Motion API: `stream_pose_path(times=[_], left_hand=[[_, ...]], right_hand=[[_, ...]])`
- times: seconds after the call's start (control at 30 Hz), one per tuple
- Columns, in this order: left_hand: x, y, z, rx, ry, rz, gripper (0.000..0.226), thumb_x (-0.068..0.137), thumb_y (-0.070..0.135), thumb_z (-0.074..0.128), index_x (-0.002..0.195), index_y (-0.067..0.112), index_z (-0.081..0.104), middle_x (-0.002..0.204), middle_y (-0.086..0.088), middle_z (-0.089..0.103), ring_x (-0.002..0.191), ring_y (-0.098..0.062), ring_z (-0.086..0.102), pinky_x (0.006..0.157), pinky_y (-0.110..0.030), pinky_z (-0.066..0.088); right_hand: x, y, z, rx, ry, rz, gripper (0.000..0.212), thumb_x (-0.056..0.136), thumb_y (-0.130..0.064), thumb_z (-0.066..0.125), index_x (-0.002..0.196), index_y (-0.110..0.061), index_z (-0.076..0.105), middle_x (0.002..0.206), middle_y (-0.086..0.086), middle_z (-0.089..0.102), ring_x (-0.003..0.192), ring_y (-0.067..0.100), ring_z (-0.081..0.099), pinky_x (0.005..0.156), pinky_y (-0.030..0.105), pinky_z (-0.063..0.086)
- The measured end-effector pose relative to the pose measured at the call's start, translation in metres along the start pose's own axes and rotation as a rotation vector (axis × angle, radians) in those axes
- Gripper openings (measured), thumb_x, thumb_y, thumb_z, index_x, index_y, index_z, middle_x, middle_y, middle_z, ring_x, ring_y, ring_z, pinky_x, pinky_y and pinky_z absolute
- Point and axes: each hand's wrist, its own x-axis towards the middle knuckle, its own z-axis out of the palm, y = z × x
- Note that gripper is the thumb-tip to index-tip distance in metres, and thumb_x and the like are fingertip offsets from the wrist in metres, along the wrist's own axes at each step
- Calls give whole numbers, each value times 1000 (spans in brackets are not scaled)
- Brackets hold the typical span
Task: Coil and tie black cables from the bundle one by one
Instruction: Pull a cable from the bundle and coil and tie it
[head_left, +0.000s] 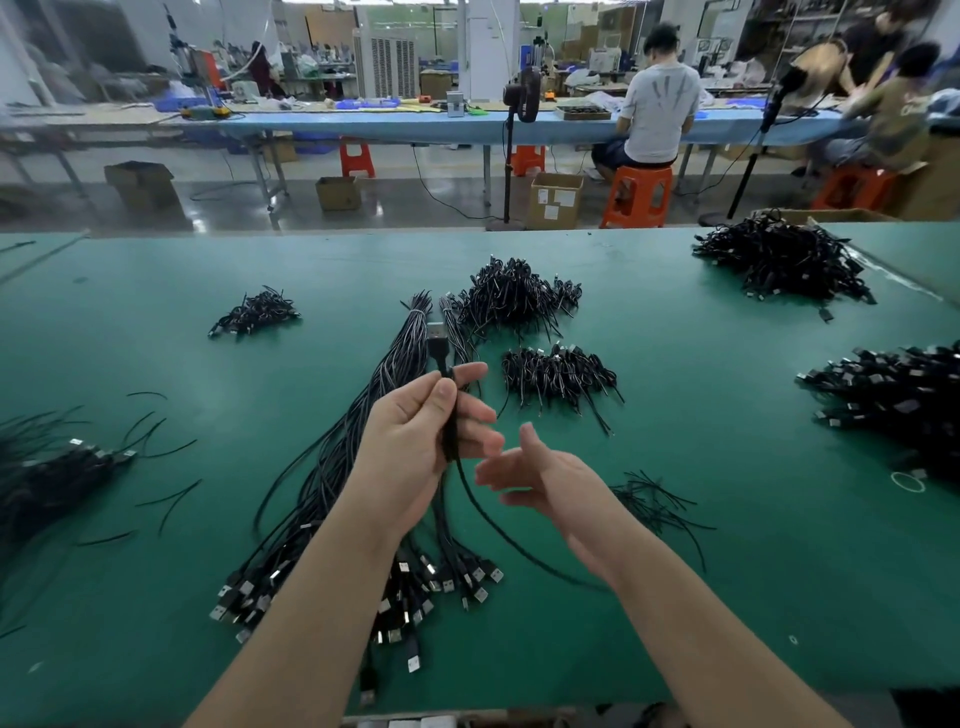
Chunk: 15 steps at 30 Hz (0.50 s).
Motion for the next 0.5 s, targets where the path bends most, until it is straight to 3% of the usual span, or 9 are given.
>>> stream_pose_path(times=[0.03,0.1,0.13,0.2,0.27,0.37,0.5], left_hand=[[1,-1,1,13,23,19,30,106,11,38,119,0,63,77,-13,70,61,-23,70,61,-32,59],[5,-3,4,35,74,50,30,107,10,38,115,2,66,78,-14,70,63,-23,70,61,-31,59],[7,-3,6,38,101,62,30,107,10,38,113,3,66,78,-13,70,63,-22,70,61,-30,59],[10,-2,9,-7,153,67,30,108,9,36,113,1,65,76,-12,70,66,-23,71,62,-30,59],[13,2,10,-143,177,46,31,108,9,35,113,-3,64,75,-12,71,69,-24,72,66,-31,60],[14,7,12,-326,136,4,33,107,10,36,111,-4,66,82,-13,73,76,-24,74,68,-31,61],[12,6,17,-379,5,7,34,106,12,37,111,-2,68,95,-16,75,91,-29,75,73,-30,61]], right_hand=[[-3,-5,4,-29,-77,-28,68,89,-66,35,99,-12,76,103,5,77,101,20,71,94,34,53],[-6,-13,10,11,-213,-15,70,88,-67,37,103,-10,74,102,10,76,102,26,72,96,37,55],[-8,-17,12,59,-249,3,66,89,-65,40,100,-9,74,94,11,76,93,29,73,91,39,57],[-10,-21,12,130,-255,17,52,91,-55,48,88,-9,71,69,4,61,63,23,64,68,33,58],[-8,-21,7,150,-235,15,35,92,-44,53,80,-13,63,60,-4,40,48,11,37,47,20,38],[-5,-17,3,140,-284,45,31,98,-37,52,76,-17,56,59,-7,31,48,8,22,46,20,18],[-1,-9,4,171,-373,91,31,96,-40,56,75,-17,57,58,-7,30,47,9,21,44,19,22]])
